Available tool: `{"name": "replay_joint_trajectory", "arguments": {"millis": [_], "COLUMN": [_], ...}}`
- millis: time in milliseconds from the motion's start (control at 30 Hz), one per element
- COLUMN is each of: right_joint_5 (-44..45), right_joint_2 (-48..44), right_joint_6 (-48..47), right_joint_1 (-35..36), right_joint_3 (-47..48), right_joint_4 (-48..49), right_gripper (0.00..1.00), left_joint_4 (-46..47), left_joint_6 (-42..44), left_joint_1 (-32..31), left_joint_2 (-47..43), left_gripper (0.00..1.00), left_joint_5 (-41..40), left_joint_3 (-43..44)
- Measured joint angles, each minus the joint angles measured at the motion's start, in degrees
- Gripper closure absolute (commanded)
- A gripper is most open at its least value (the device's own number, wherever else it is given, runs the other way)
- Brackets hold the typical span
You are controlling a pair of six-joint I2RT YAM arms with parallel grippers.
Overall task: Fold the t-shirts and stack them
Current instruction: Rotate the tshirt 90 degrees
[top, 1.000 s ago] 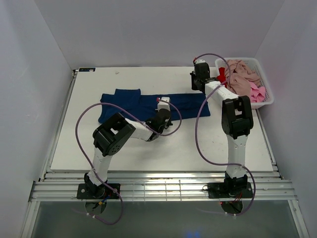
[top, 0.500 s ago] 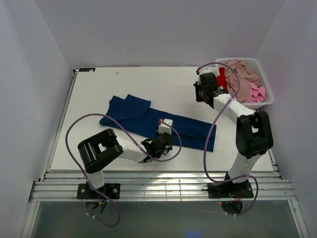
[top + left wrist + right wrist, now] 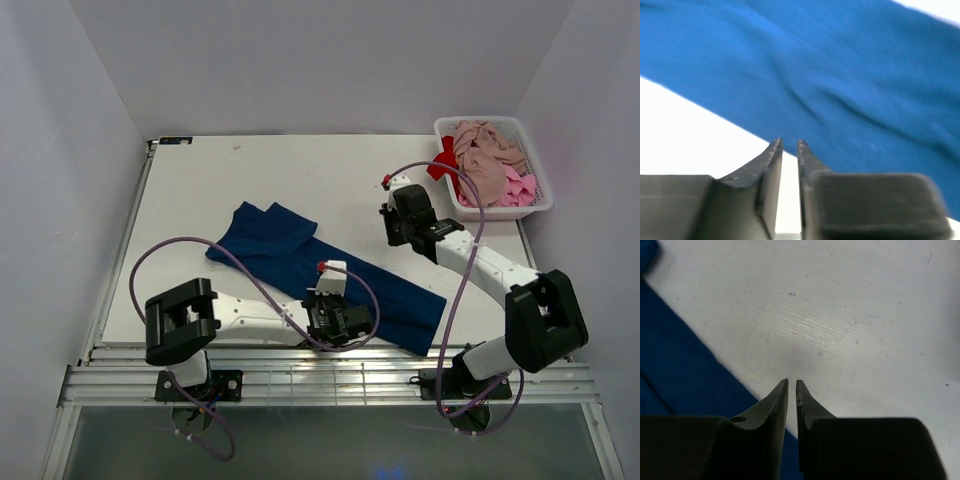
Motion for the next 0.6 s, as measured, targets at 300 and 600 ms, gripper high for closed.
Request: {"name": "replay_joint_trajectory", "arguments": {"millis": [300,600], "right_joint_5": [-0.24,-0.17], "right_joint_2": [-11.19,-9.07], "right_joint_6": [3.65,7.67], "right_joint_1": [3.93,7.76], "right_joint_3": [-10.1,-14.51], "right_joint_4": [-1.84,-3.17], "right_gripper": [0.85,0.9], "left_joint_4": [-29.18,-34.82], "left_joint_6": [-28.11,-35.1], "left_joint_1": [10.73,17.16], "left_joint_2": [-13.92,-9.22], "left_gripper": [0.87,1.0], "left_joint_5": [-9.62,-10.16], "left_joint_3": [-1.44,-6.29]}}
